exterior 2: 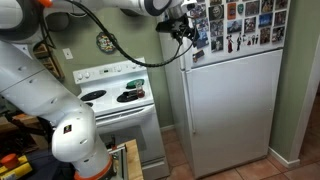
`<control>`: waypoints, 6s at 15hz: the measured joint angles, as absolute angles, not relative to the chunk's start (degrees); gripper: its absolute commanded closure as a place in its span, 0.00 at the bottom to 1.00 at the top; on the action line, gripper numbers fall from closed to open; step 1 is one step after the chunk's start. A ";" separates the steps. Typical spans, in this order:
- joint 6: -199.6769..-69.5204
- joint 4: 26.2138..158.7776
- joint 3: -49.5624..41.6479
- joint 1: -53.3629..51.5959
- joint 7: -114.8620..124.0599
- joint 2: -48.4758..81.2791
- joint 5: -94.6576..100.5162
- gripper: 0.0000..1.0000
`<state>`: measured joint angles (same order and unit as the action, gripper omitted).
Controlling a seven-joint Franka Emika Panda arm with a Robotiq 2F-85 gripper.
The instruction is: Open both refrigerator doors
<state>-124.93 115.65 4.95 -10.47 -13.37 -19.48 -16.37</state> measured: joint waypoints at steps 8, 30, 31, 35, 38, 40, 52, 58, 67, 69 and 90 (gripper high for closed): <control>-124.69 115.66 0.40 -14.61 -36.71 -18.55 -29.28 0.00; -124.86 110.45 0.76 -14.24 -56.80 -10.63 -40.93 0.00; -124.87 110.07 0.85 -14.10 -57.00 -10.28 -41.04 0.00; -124.90 108.91 1.24 -13.64 -57.91 -9.13 -41.63 0.21; -124.90 108.15 1.53 -13.35 -58.43 -8.42 -41.99 0.43; -124.69 107.99 1.84 -13.27 -58.84 -8.26 -42.41 0.57; -124.58 108.06 3.17 -13.08 -60.15 -8.21 -44.29 0.92; -123.86 108.10 3.09 -12.35 -60.50 -8.40 -44.30 0.92; -117.21 111.01 -3.22 -4.84 -66.81 -13.00 -43.44 0.66; -116.83 111.02 -4.07 -3.71 -68.00 -13.29 -43.17 0.42; -115.78 107.66 -7.22 -1.51 -72.76 -13.68 -39.77 0.00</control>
